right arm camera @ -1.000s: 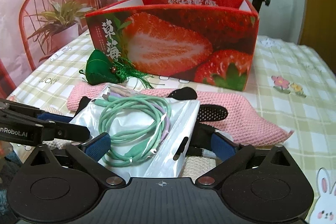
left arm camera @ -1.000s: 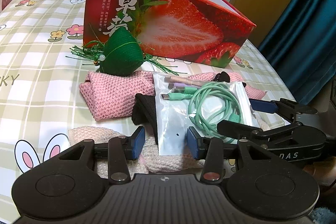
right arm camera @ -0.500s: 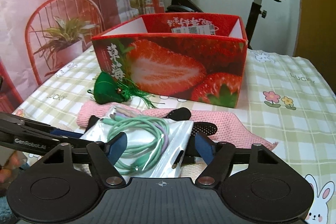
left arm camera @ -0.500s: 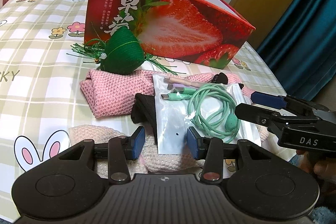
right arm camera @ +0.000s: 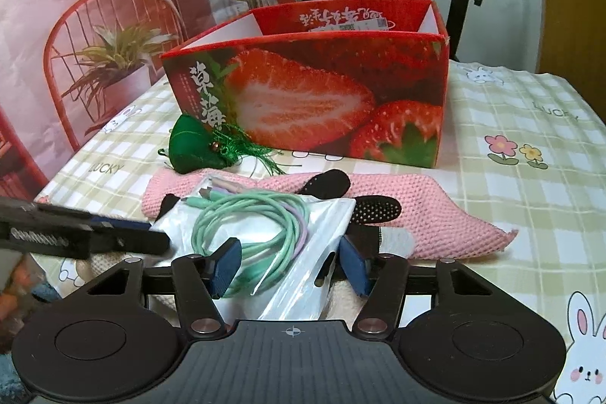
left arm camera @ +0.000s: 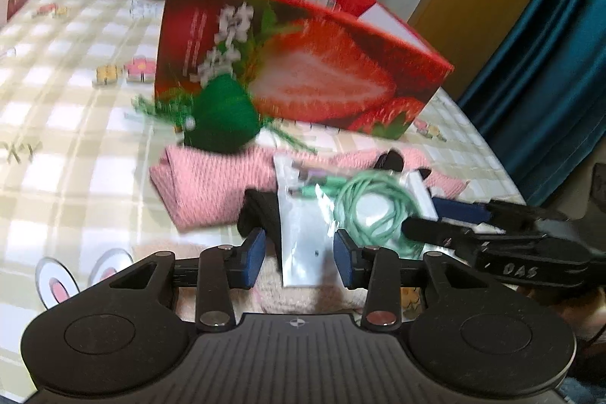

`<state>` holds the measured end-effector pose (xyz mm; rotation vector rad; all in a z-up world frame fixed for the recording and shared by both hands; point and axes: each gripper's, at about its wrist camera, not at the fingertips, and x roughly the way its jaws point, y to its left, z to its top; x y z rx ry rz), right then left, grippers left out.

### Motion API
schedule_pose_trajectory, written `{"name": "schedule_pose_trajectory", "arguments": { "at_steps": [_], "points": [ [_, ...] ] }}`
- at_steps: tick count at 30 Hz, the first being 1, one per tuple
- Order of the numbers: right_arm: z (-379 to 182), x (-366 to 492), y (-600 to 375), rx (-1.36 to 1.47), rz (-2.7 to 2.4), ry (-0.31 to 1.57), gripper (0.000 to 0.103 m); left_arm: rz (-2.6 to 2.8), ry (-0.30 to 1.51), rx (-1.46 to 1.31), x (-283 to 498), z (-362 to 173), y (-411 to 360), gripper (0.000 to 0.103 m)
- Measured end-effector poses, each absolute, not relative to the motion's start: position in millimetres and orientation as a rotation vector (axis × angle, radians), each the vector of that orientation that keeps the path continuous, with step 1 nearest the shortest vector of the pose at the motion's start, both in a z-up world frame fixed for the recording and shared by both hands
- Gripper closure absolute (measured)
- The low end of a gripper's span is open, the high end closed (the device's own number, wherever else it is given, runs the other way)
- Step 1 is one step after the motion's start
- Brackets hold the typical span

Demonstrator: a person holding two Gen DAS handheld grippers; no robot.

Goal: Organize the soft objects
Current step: 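Close the left gripper on the white cable bag's edge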

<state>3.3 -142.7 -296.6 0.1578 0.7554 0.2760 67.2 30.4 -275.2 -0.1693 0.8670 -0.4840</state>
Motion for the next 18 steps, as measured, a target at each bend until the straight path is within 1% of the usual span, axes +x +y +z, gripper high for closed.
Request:
{"name": "schedule_pose_trajectory", "arguments": {
  "at_steps": [3,10,18],
  "points": [
    [-296.8,3.2,-141.4,0.152,0.281,0.749,0.049,-0.504,0.853,-0.174,68.5,-266.2,31.2,0.061],
    [-293.1,1.1,-134.5,0.119,0.317,0.728,0.050,-0.504,0.931,-0.172,71.3,-282.1,24.5,0.061],
    [-288.7,-0.7,-129.7,0.125,0.365,0.706,0.053,-0.483,0.936,-0.212,71.3,-283.7,33.7,0.061]
  ]
}}
